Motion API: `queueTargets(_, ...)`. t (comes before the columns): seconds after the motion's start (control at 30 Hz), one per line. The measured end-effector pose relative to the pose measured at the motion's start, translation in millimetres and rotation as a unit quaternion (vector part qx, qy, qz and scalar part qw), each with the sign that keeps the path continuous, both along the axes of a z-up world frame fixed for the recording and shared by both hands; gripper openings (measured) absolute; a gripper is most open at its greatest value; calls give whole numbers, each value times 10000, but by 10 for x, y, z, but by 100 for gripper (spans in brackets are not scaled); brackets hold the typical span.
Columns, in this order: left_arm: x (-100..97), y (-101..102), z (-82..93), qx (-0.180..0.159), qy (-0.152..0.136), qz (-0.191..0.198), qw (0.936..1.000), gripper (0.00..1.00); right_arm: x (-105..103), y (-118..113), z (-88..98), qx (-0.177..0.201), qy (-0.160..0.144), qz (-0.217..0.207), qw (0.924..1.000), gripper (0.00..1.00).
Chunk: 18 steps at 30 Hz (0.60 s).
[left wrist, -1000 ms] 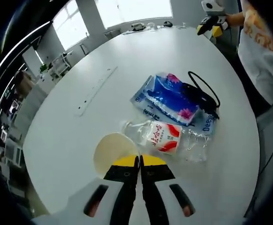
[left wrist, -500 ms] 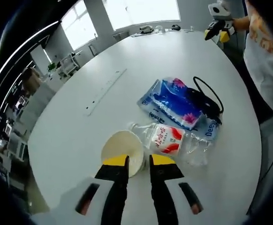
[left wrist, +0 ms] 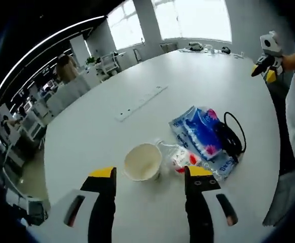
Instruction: Arrange the tabletop items into an orderly group along one side of the table until the central work area is clear of visible clutter.
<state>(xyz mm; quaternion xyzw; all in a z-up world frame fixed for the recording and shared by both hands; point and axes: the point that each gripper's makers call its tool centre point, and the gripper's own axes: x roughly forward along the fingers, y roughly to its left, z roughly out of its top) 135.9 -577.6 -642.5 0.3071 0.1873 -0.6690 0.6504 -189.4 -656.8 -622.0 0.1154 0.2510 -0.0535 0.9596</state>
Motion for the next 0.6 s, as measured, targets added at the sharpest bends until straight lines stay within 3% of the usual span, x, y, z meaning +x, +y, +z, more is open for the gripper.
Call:
queueTargets(0.2,-108,156,145,-276,366,548,9974,70,-48,81,-12,82,-68,6,9999,35)
queueTargets(0.33,-178,210,261,-569,687,942,9916,76,-89,135,-7,135,-122,10,9998,35)
queueTargets(0.6,-382,339,371,-557,677,1102,9900,81,-152,136,-20,304,-271,-101,9991,35)
